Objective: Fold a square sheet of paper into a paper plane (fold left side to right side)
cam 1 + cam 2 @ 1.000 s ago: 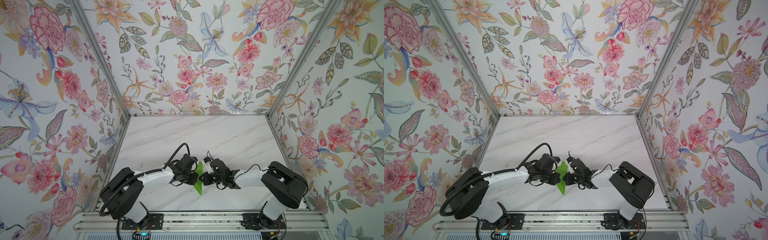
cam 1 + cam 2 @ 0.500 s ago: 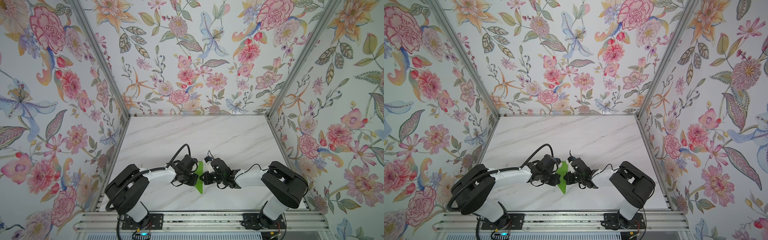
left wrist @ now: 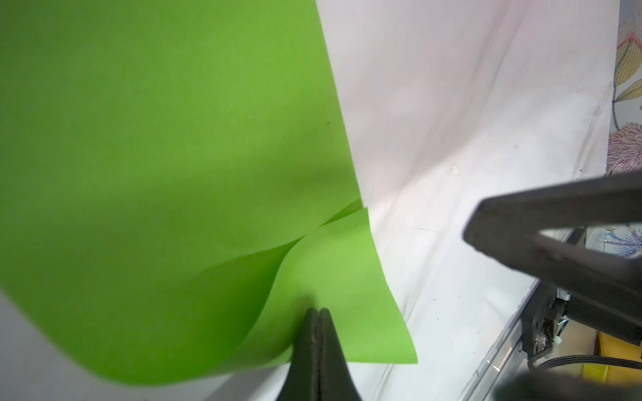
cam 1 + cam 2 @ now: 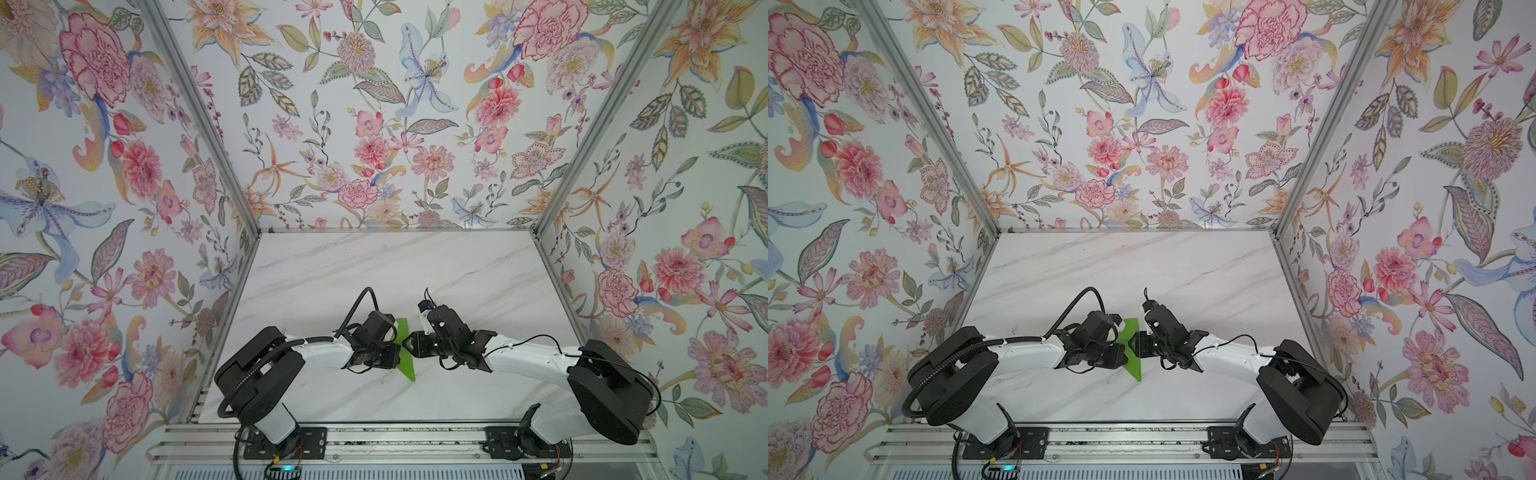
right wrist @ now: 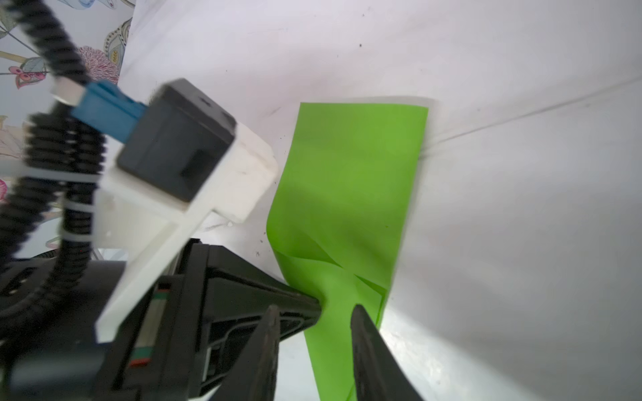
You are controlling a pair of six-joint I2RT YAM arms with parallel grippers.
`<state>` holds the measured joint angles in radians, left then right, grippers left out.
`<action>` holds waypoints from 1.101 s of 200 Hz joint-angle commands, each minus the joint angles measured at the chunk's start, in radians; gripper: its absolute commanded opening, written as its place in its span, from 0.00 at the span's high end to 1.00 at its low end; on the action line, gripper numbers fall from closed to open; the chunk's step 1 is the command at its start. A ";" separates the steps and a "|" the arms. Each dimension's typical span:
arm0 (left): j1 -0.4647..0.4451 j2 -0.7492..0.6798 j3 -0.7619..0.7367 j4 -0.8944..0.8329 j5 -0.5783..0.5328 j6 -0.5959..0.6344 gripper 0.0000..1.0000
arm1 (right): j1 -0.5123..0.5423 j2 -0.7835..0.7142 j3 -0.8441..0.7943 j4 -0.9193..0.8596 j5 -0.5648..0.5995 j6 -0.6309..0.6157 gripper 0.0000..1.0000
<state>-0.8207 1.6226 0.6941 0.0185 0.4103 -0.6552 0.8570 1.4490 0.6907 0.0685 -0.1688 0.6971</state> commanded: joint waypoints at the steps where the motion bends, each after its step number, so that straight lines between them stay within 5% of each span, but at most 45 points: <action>1: -0.019 0.031 -0.026 0.075 -0.033 -0.118 0.98 | 0.028 -0.009 0.017 -0.065 0.017 0.143 0.77; 44: -0.043 0.050 -0.042 0.154 -0.060 -0.202 0.99 | 0.023 0.096 0.056 -0.111 -0.072 0.354 0.98; 220: -0.046 0.057 -0.050 0.143 -0.083 -0.230 1.00 | 0.048 0.178 0.070 -0.164 -0.086 0.417 1.00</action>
<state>-0.8570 1.6520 0.6586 0.1848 0.3614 -0.8738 0.8822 1.6104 0.7528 -0.0582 -0.2176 1.1049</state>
